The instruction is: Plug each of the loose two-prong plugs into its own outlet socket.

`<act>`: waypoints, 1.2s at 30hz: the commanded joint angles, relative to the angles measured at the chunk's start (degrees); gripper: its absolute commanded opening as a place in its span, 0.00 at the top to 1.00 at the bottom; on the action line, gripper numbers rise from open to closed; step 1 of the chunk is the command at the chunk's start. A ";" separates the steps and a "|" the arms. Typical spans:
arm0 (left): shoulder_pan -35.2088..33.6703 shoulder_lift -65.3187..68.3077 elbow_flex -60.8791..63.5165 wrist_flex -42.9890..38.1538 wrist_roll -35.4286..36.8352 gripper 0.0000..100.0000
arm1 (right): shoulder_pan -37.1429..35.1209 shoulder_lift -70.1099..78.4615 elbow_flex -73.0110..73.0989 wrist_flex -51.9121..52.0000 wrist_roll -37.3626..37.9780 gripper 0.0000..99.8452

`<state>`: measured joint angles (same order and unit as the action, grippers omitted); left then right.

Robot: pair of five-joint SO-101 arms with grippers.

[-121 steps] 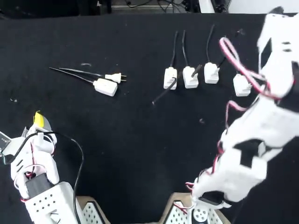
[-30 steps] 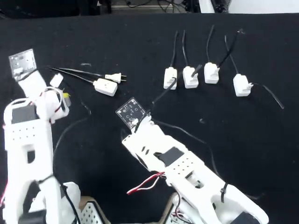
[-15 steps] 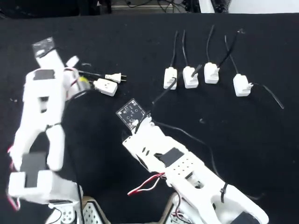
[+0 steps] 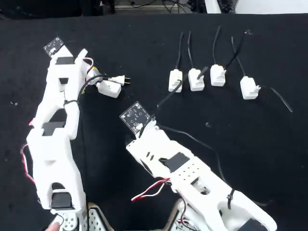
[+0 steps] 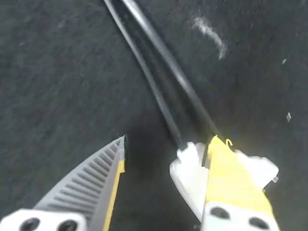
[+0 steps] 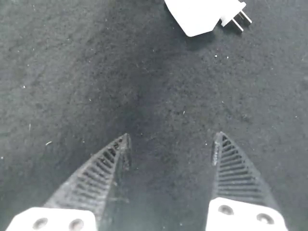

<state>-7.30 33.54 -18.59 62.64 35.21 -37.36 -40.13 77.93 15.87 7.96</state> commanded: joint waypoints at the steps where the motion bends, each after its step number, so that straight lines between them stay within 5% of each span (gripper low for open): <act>1: 1.10 2.37 -8.57 0.35 0.53 0.73 | -0.53 -2.24 -0.75 -1.49 0.35 0.75; 17: 3.47 4.04 -8.75 8.35 0.26 0.74 | -0.62 -2.24 -0.75 -1.49 0.35 0.75; 27: 3.12 4.04 -8.75 14.86 0.09 0.94 | -0.44 -2.24 -0.75 -1.49 0.35 0.75; 36: 3.03 3.16 -12.62 31.47 -6.68 0.95 | -0.35 -2.24 -0.75 -1.49 0.35 0.75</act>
<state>-4.40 38.37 -27.12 87.43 31.25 -37.36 -40.13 77.93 15.87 7.96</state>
